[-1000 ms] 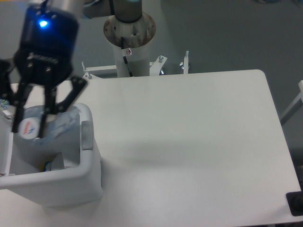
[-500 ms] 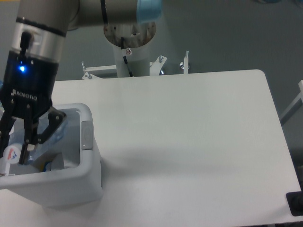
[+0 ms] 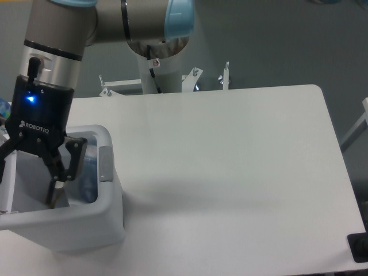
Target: Place the trash in the trash can
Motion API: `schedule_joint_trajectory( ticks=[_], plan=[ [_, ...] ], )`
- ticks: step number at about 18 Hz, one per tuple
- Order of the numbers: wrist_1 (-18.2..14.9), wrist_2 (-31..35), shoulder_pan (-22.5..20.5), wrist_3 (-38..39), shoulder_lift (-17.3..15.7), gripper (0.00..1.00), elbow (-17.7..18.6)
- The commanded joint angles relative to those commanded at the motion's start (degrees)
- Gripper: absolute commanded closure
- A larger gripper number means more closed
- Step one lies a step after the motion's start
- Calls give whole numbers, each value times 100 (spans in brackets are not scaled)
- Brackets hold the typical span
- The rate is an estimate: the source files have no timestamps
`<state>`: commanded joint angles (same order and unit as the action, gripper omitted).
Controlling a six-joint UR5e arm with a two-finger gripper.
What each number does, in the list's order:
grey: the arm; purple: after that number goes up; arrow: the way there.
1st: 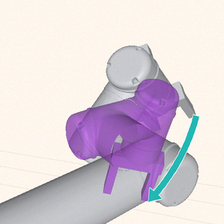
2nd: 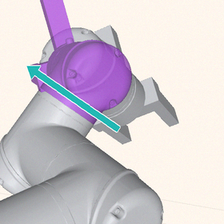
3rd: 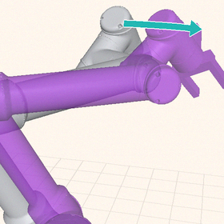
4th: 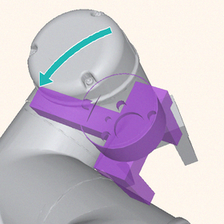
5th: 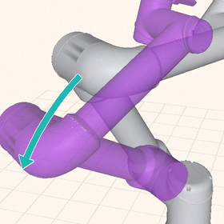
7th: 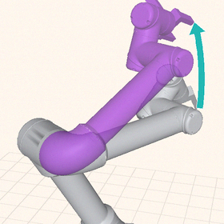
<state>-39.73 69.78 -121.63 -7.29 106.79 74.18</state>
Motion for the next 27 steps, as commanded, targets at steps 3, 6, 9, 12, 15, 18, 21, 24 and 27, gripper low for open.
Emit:
schedule_joint_trajectory(
  ticks=[3,6,9,12,15,18,21,24,27],
  plan=[
    [-9,614,-290,-44,0,0,-35],
    [-26,1195,-624,-482,17,0,-18],
    [-53,1354,-1019,-983,70,0,-52],
    [-105,1363,-1467,-1562,35,0,17],
    [-236,1372,-1881,-2467,-9,0,114],
    [-990,1372,-2241,-3257,-245,0,210],
    [-1580,1381,-2637,-4619,-517,0,412],
    [-2029,1381,-2936,-5622,-703,0,545],
    [-2373,1538,-3182,-6589,-852,0,606]
  ],
)
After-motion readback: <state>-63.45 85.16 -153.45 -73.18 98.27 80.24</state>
